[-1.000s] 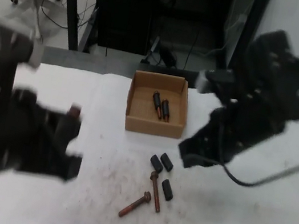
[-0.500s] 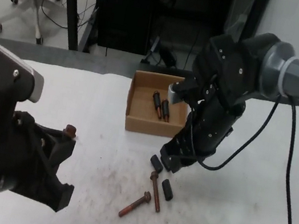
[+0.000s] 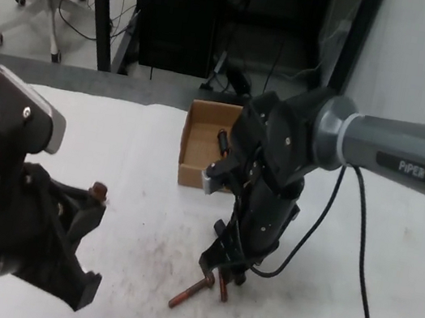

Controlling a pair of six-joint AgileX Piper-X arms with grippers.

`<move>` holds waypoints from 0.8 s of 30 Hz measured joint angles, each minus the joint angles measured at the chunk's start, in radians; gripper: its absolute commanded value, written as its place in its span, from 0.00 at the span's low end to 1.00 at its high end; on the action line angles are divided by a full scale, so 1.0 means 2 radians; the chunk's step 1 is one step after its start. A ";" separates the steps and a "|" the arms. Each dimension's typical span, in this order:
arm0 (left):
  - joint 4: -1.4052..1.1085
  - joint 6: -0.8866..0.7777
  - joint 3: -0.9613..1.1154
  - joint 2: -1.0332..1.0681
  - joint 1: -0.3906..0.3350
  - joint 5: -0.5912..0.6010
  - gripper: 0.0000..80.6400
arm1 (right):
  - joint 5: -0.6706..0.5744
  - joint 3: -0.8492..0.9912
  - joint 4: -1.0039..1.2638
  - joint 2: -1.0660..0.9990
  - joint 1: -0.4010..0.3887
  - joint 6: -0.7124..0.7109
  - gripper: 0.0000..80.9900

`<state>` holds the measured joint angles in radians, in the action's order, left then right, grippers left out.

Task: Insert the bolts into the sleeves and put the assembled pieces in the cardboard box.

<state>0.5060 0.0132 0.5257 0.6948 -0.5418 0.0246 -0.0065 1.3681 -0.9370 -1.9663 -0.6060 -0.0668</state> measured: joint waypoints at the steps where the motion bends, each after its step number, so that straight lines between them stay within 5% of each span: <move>1: 0.014 0.001 0.000 0.000 0.000 0.000 0.00 | 0.007 0.000 0.000 -0.001 0.000 0.000 0.48; 24: 0.030 0.018 0.000 0.000 0.000 0.000 0.00 | 0.030 0.000 0.015 -0.005 0.018 -0.010 0.45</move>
<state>0.5651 0.0488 0.5257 0.6948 -0.5418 0.0246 0.0535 1.3681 -0.9072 -1.9755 -0.5704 -0.0871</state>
